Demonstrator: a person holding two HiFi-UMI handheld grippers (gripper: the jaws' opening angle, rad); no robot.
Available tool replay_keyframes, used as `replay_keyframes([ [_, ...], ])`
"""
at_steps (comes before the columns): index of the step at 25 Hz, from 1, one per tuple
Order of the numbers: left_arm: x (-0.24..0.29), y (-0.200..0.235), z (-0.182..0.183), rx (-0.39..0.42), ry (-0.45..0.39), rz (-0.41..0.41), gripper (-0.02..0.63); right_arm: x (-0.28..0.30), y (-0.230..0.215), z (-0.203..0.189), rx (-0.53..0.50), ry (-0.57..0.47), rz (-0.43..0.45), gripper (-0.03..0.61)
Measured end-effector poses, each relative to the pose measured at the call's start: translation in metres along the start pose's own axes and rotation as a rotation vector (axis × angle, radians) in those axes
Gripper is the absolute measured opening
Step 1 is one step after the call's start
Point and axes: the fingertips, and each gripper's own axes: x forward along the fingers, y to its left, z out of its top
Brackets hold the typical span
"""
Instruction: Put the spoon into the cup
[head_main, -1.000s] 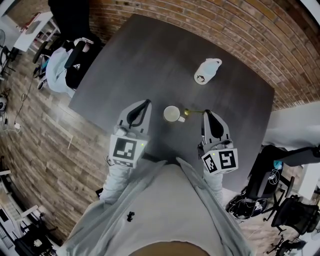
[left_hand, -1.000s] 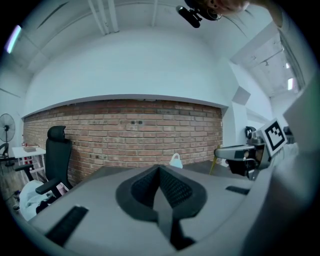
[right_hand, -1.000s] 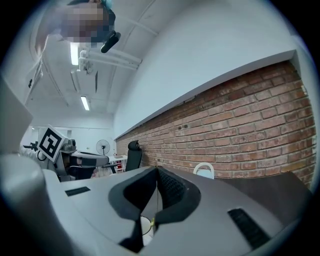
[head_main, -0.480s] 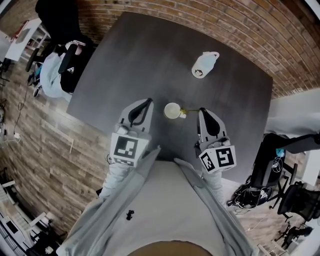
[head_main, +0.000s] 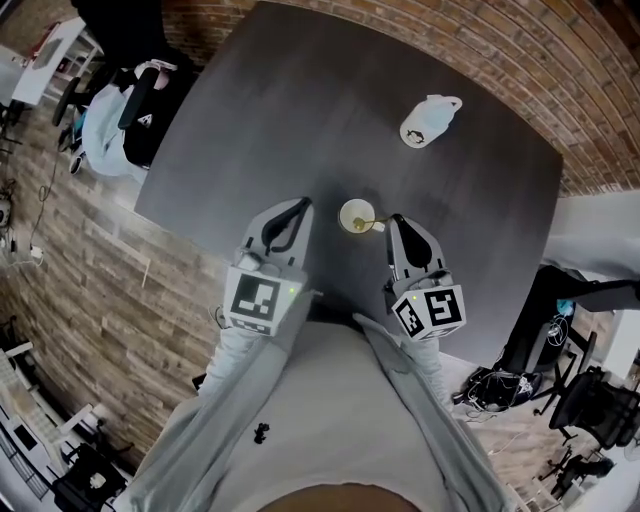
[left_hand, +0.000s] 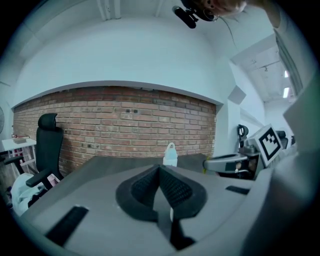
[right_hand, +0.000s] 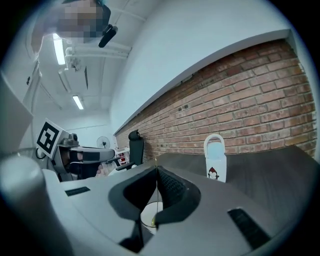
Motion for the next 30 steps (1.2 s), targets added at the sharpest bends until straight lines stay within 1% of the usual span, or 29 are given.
replay_keyframes([
  [2, 0.0, 0.0, -0.005, -0.009, 0.011, -0.001, 0.02, 0.006, 0.0, -0.008, 0.012, 0.013, 0.002, 0.02],
  [5, 0.001, 0.001, -0.011, -0.06, 0.033, 0.015, 0.02, 0.014, -0.003, -0.02, 0.03, 0.029, 0.003, 0.02],
  [7, 0.002, 0.001, -0.015, -0.071, 0.039, 0.017, 0.02, 0.019, -0.006, -0.028, 0.044, 0.039, -0.001, 0.02],
  [10, 0.004, 0.0, -0.023, -0.06, 0.045, 0.008, 0.02, 0.025, -0.011, -0.041, 0.059, 0.062, -0.007, 0.02],
  [13, 0.004, -0.001, -0.029, -0.082, 0.06, 0.008, 0.02, 0.029, -0.013, -0.05, 0.074, 0.079, -0.005, 0.02],
  [16, 0.006, -0.004, -0.034, -0.075, 0.064, 0.0, 0.02, 0.032, -0.016, -0.057, 0.092, 0.083, -0.002, 0.02],
  [21, 0.009, -0.007, -0.035, -0.09, 0.066, -0.004, 0.02, 0.035, -0.02, -0.065, 0.106, 0.087, -0.008, 0.02],
  [26, 0.009, -0.007, -0.034, -0.088, 0.061, -0.008, 0.02, 0.037, -0.023, -0.068, 0.104, 0.085, -0.017, 0.02],
  [28, 0.009, -0.007, -0.033, -0.081, 0.057, -0.011, 0.02, 0.038, -0.024, -0.071, 0.098, 0.097, -0.02, 0.02],
  [30, 0.01, -0.007, -0.033, -0.057, 0.048, -0.021, 0.02, 0.039, -0.024, -0.074, 0.099, 0.106, -0.018, 0.02],
])
